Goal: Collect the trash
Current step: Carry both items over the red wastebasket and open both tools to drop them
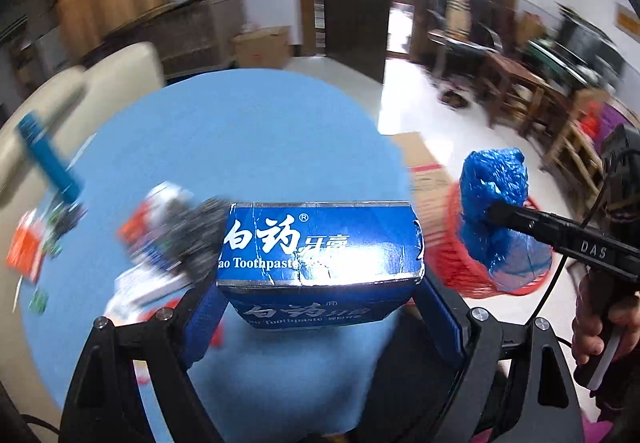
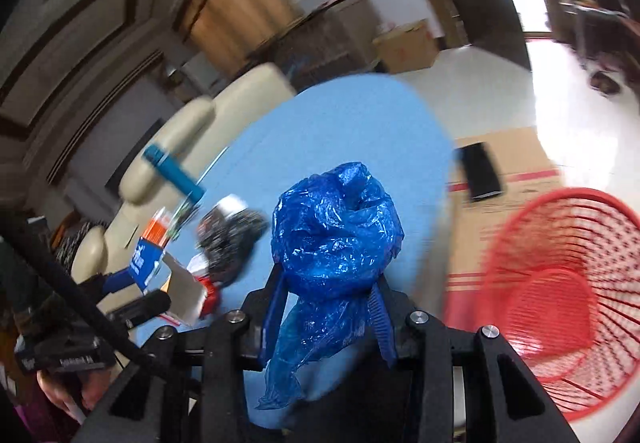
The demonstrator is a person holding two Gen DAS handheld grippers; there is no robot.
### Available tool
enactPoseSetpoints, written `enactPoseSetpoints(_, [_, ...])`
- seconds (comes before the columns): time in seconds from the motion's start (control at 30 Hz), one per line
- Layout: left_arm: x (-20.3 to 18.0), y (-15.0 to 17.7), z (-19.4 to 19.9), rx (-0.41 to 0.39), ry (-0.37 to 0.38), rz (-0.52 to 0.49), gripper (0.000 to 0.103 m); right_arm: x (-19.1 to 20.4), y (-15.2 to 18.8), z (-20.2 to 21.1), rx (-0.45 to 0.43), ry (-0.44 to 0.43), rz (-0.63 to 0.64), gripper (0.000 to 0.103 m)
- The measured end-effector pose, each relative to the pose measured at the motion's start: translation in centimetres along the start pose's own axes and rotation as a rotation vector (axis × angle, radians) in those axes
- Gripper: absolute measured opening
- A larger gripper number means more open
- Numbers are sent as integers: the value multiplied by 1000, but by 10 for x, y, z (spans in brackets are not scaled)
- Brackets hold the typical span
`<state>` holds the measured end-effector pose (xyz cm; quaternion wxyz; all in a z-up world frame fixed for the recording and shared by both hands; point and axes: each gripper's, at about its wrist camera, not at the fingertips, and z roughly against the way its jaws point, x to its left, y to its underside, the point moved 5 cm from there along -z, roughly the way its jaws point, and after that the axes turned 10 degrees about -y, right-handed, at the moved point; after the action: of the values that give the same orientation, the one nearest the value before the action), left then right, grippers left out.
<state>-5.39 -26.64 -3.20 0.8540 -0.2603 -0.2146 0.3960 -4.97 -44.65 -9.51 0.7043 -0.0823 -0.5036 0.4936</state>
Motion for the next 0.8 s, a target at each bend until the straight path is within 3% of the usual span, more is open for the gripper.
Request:
enactPoseSetpoints(0.33, [-138,-46,-48,60,169,-222,89,-118,7,107,-132,184,-177,46])
enactPoseSetpoints(0.5, [-188,-48,-73,103,193,-307,89,-161,18,124,-149,189,-300,50])
enactPoseSetpoints(0.6, [-211,-48,-81,125,211,-335,89,-175,19,125,-152,177,-345,55])
enactPoseSetpoints(0.67, [-219,-45,-84,144,211,-342,89,-181,21,129,-157,170,-361,65])
enactPoseSetpoints(0.8, [-211,-42,-91,162,218,-320,89,-195,26,151,-240,166,-371,66])
